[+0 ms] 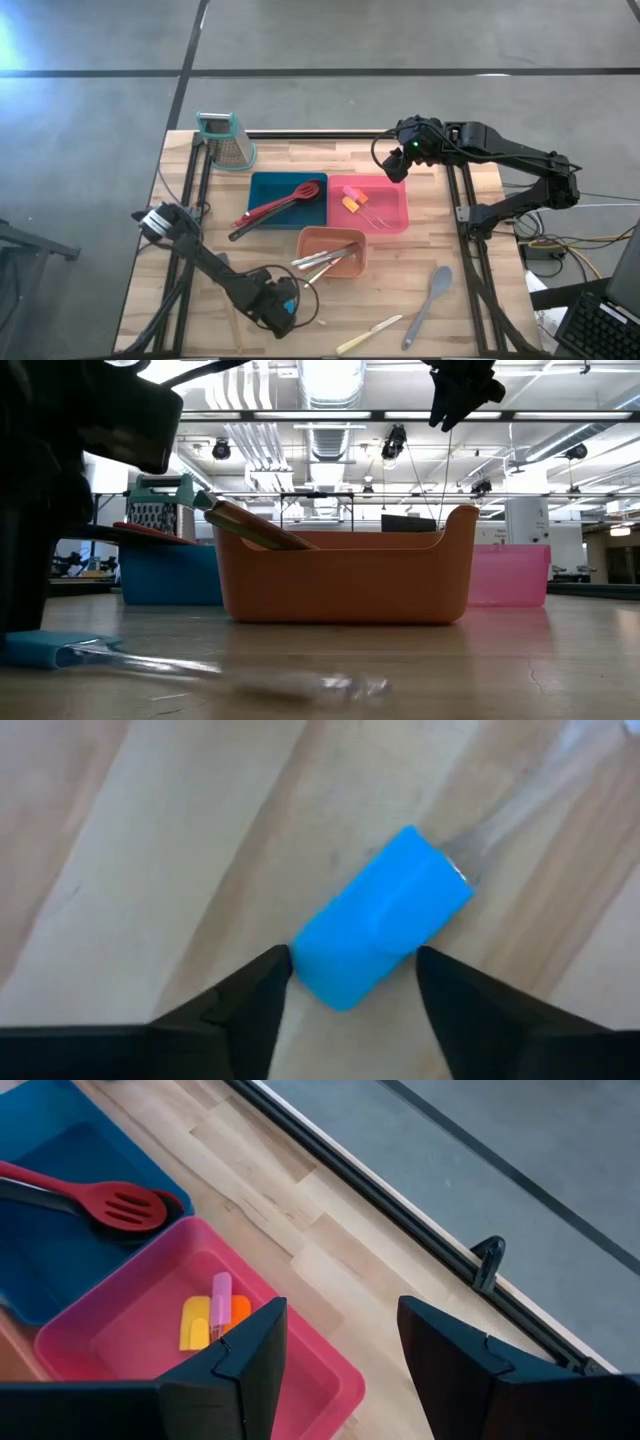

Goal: Pick & Place Kitchen Items
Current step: Put the blue spatula into the red bin

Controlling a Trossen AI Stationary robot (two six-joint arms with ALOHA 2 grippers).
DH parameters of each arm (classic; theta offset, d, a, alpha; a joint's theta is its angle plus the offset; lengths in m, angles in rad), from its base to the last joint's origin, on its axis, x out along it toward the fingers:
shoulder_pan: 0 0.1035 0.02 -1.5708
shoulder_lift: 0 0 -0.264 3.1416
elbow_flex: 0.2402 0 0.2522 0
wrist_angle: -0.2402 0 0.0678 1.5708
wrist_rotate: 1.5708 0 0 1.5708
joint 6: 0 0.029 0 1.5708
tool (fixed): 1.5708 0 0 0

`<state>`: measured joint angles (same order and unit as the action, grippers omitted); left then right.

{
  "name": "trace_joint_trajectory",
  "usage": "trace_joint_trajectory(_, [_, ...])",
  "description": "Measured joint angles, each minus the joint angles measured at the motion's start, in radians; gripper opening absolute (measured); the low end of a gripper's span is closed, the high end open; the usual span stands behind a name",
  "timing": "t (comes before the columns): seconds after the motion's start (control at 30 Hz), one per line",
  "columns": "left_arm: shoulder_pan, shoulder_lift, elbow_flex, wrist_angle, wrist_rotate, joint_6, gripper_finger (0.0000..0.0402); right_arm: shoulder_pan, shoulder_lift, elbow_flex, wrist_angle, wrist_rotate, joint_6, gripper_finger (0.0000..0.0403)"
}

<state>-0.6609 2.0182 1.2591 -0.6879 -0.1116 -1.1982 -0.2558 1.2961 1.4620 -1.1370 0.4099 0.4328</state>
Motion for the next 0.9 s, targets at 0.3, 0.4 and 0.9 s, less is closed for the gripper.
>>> trace_joint_trajectory(0.3, [0.002, 0.002, -0.014, 0.104, 0.042, 0.035, 0.0015, -0.001, 0.0, 0.0, 0.001, 0.0, -0.006, 0.0187])
trace_joint_trajectory(0.4, [0.001, 0.002, -0.002, 0.125, 0.049, 0.057, 0.0007, -0.001, 0.0, 0.0, 0.004, 0.0, -0.017, 0.0187])
trace_joint_trajectory(0.9, [-0.001, -0.073, 0.029, 0.048, 0.024, 0.034, 0.0002, 0.0, 0.0, 0.0, 0.012, 0.0, -0.034, 0.0187])
